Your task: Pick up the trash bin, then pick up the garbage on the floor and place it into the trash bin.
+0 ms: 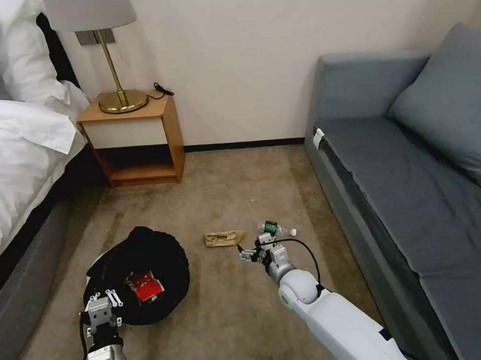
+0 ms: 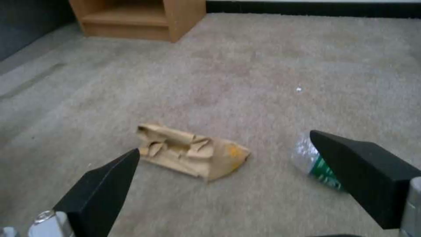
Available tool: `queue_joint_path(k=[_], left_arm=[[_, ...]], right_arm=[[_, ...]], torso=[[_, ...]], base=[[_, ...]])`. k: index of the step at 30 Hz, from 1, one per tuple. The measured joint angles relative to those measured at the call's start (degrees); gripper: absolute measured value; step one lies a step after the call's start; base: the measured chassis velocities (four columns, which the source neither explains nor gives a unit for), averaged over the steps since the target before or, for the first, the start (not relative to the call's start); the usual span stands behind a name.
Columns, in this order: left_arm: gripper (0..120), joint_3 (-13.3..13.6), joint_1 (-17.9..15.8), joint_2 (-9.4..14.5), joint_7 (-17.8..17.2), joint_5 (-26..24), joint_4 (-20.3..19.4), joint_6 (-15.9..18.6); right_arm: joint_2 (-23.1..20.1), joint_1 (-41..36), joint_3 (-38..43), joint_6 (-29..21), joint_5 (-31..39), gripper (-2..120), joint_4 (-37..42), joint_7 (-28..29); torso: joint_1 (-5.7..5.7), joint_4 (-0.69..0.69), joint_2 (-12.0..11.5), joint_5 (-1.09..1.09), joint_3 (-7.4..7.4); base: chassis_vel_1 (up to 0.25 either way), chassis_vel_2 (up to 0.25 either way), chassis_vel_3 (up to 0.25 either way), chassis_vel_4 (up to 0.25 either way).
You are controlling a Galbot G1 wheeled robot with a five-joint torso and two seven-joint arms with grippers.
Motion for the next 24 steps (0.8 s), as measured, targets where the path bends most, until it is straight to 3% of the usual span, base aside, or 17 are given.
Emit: queue_joint_path(k=[24], left_arm=[[3, -0.1, -0.1, 0.1, 0.0, -0.1, 0.8, -0.4]], right_arm=[[0.3, -0.8, -0.3, 0.9, -3.3, 100, -0.5, -1.0]], torso=[[0.0, 0.0, 0.0, 0.0, 0.0]], base=[[-0.105, 0.104, 0.105, -0.103]])
